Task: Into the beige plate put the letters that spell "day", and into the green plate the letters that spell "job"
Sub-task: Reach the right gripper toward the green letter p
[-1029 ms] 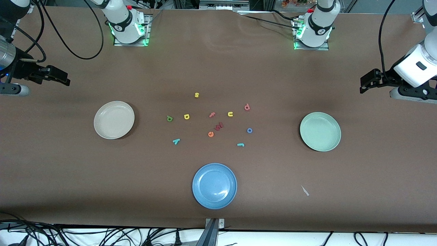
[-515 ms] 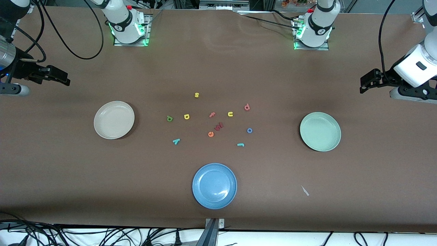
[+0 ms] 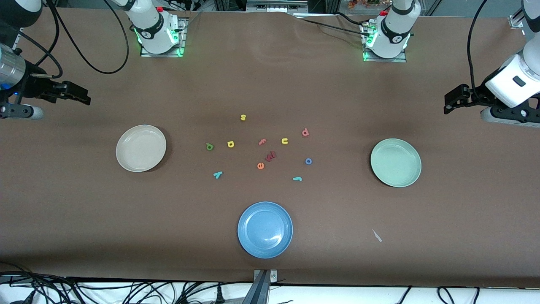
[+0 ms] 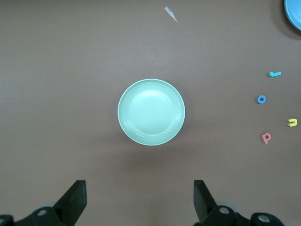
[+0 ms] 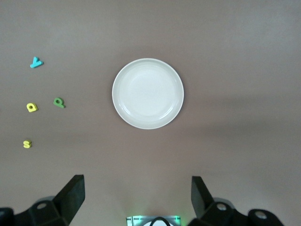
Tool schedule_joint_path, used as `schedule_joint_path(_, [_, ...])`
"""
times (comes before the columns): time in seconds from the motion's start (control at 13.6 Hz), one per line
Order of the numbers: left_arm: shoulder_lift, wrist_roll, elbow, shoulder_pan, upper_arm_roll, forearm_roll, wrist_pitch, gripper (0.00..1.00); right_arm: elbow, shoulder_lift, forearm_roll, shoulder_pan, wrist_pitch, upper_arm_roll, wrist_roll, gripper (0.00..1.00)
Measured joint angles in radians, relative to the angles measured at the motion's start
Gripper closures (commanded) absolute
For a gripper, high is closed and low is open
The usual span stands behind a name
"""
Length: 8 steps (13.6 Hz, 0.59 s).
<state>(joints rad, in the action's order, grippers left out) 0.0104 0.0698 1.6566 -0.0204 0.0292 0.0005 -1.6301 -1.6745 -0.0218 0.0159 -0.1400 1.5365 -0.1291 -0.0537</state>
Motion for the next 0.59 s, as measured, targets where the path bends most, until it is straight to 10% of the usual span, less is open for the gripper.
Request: schedule_joint_path(0.59, [0.0,-0.03,-0.001,0.0,0.013,0.0,0.001,0.0,0.0,-0.037,0.0,-0.176,0.02,0.017,-0.236,0.0])
